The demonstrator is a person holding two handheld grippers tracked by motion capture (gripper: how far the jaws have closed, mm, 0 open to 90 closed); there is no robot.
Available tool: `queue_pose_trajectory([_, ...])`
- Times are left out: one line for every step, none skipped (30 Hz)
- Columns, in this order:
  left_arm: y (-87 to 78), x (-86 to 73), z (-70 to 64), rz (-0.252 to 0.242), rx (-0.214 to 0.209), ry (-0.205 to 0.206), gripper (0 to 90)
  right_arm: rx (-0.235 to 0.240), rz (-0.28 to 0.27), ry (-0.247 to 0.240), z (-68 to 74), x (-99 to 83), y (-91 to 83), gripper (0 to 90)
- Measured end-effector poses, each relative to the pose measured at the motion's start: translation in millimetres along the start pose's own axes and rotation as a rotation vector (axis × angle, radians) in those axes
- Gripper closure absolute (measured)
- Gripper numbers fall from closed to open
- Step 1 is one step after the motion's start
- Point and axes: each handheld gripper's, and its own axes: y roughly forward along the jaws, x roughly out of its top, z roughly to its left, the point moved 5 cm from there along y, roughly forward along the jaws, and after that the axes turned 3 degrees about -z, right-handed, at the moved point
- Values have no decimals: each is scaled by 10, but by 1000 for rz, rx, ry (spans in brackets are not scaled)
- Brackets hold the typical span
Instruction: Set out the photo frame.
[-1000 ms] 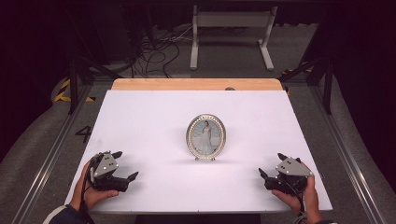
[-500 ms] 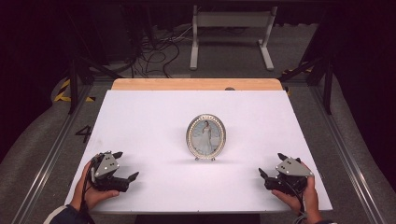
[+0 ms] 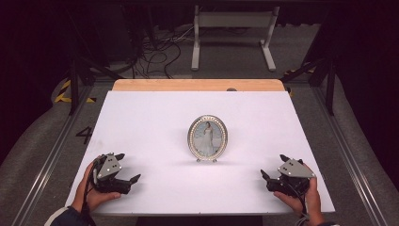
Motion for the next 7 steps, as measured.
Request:
queue_pose_trajectory([3, 0, -2, -1, -1, 0, 85, -1, 0, -1, -1, 0, 1, 155])
queue_pose_trajectory([3, 0, -2, 2, 0, 1, 85, -1, 0, 2, -2, 0, 2, 155])
queue_pose_trajectory([3, 0, -2, 2, 0, 1, 85, -1, 0, 2, -2, 0, 2, 155])
queue_pose_trajectory([4, 1, -3, 2, 2, 0, 85, -3, 1, 2, -5, -1, 4, 154])
queue_pose_trajectory([5, 4, -4, 0, 1, -3, 85, -2, 0, 4, -3, 0, 4, 154])
queue_pose_trajectory([6, 6, -2, 2, 1, -1, 85, 0, -1, 6, -1, 1, 3, 154])
queue_pose_trajectory([14, 9, -6, 0, 2, -6, 85, 1, -2, 6, 2, 3, 0, 154])
